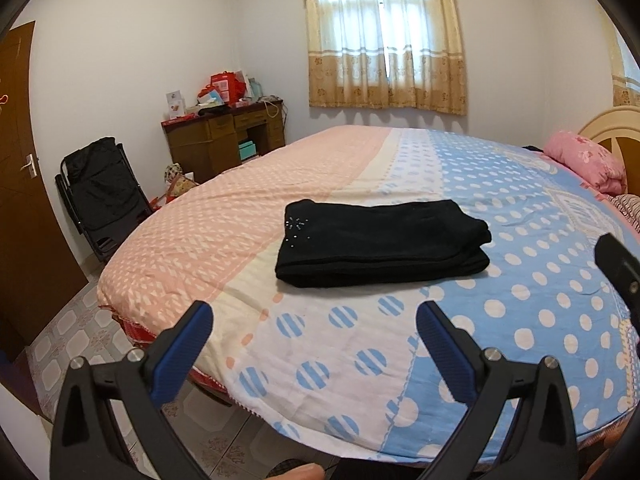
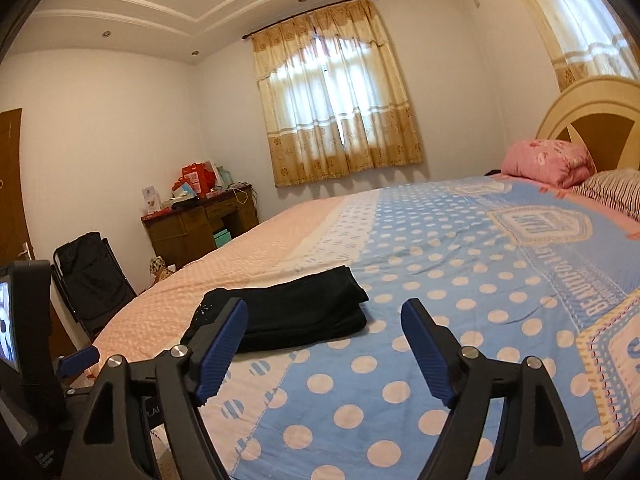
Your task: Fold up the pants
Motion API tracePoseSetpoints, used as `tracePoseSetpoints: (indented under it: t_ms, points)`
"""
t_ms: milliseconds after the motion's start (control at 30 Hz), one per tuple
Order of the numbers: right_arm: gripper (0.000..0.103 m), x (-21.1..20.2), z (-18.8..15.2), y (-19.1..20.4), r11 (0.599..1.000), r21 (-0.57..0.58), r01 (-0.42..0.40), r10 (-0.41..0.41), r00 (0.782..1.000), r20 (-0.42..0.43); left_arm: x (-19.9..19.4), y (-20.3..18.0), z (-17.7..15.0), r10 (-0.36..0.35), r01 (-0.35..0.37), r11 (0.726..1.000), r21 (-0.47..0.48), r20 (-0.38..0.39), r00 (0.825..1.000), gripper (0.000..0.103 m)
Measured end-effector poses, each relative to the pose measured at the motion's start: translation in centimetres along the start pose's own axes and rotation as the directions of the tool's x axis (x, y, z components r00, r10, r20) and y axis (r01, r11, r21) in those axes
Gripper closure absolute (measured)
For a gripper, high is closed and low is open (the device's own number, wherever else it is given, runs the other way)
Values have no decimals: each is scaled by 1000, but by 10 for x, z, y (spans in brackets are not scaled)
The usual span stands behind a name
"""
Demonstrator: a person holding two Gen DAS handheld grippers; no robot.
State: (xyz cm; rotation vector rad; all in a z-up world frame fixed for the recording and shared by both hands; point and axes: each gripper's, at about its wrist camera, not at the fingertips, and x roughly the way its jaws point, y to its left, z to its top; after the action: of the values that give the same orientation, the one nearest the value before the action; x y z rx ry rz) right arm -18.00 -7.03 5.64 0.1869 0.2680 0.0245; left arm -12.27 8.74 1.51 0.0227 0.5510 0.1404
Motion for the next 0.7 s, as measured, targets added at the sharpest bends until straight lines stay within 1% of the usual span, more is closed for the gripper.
tracePoseSetpoints:
  t_ms: [200,500,700]
  points:
    - [22,2,-1,-4,1000,14,5,-5,1000,-7,-2,3,-1,9,-9,1000,-17,2,1000,0]
    - [22,4,-4,-7,1000,24,9,-8,1000,-18,1,2,-3,18,-18,1000,-9,-10,1000,0]
    - [22,2,-3,-8,1000,27,13,-12,1000,-16,0,1,-3,28,-28,1000,0,-2,1000,0]
